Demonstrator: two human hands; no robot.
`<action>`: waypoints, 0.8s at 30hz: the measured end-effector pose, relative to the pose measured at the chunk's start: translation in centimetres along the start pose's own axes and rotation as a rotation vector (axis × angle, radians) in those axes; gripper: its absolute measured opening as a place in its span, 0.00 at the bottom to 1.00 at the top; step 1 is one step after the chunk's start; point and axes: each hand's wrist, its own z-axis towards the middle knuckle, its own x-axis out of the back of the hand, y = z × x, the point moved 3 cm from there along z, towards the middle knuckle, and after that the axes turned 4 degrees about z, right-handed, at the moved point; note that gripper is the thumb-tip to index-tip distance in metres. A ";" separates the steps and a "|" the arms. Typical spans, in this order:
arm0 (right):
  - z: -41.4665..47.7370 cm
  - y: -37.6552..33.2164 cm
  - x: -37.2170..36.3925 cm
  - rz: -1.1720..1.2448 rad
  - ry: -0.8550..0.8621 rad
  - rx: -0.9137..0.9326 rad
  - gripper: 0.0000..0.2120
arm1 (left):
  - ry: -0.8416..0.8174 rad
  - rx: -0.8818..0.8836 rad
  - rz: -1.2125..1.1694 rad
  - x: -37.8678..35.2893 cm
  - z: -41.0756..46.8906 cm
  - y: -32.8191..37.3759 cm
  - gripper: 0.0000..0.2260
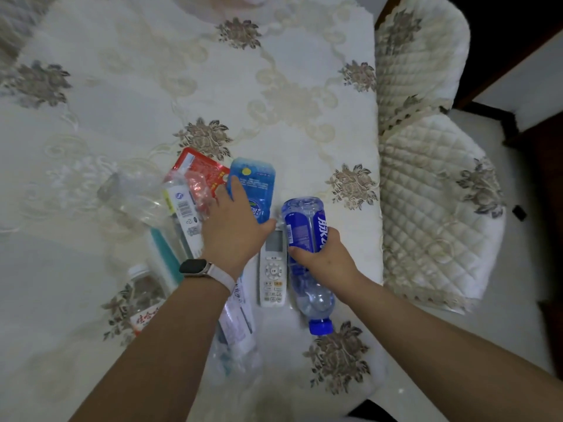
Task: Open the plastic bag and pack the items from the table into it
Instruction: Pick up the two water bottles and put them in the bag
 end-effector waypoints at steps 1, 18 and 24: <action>0.1 0.0 0.0 -0.001 0.001 -0.006 0.33 | -0.028 0.014 0.007 -0.2 0.3 0.0 0.49; -4.3 -1.3 5.6 0.173 0.014 0.177 0.30 | 0.159 -0.043 -0.267 6.0 -1.8 5.7 0.45; -6.7 -0.5 12.6 0.270 0.061 0.287 0.26 | 0.189 -0.131 -0.431 6.6 -6.7 11.1 0.41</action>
